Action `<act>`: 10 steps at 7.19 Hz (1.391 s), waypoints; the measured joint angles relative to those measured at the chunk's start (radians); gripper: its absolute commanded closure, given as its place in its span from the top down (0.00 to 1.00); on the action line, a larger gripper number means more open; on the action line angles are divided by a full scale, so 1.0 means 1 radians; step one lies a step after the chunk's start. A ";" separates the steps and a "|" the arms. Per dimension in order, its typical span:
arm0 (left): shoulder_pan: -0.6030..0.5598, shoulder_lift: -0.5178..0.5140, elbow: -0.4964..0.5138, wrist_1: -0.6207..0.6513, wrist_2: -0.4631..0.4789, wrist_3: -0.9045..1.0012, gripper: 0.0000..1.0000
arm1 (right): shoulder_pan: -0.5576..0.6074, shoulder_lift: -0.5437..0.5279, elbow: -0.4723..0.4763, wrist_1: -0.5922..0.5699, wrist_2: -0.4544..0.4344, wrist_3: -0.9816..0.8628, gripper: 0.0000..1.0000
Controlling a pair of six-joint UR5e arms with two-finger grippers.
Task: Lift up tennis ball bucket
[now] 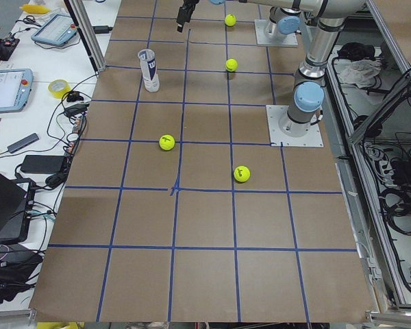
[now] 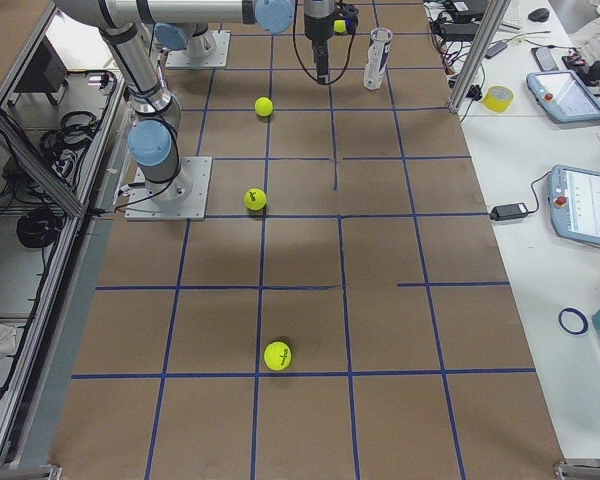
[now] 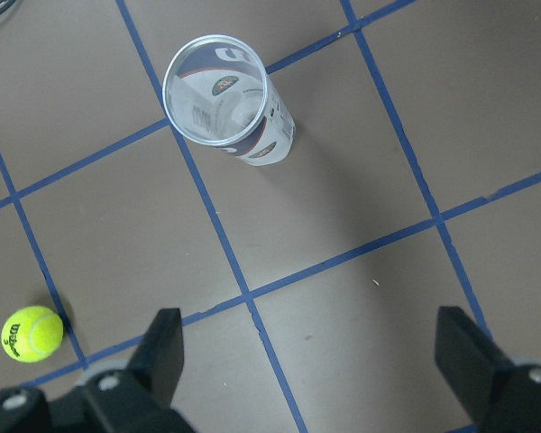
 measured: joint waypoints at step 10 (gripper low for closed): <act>0.139 0.088 0.054 -0.283 -0.108 -0.152 1.00 | 0.000 -0.001 0.000 0.001 -0.004 -0.001 1.00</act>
